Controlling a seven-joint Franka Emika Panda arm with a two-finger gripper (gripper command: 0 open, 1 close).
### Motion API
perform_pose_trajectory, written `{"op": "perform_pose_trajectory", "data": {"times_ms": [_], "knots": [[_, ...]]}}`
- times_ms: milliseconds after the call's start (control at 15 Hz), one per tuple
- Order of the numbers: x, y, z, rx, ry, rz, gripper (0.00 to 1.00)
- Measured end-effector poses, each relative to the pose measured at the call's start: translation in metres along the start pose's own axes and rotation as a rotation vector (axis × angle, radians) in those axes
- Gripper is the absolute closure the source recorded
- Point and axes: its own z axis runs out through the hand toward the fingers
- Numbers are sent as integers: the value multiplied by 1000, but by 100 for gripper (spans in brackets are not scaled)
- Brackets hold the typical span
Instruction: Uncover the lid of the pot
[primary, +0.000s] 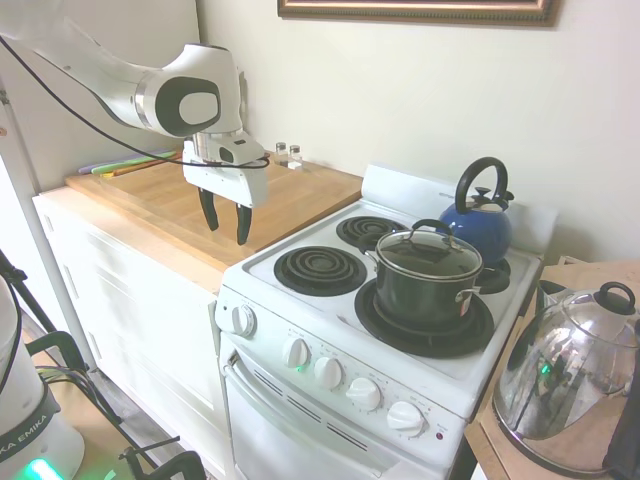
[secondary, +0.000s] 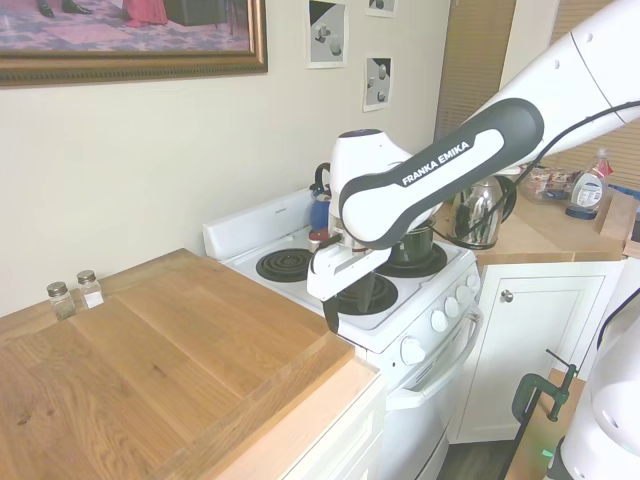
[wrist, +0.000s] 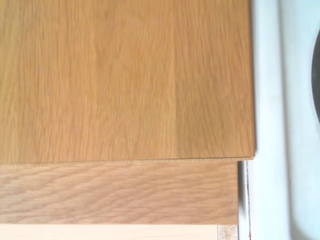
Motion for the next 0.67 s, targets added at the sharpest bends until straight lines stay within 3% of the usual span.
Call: {"op": "perform_pose_trajectory", "data": {"times_ms": [133, 400, 667], "knots": [[0, 0, 0, 8, -6, 5, 0], [3, 9, -38, 111, -9, 109, 0], [49, 81, -104, 176, 12, 316, 0]]}}
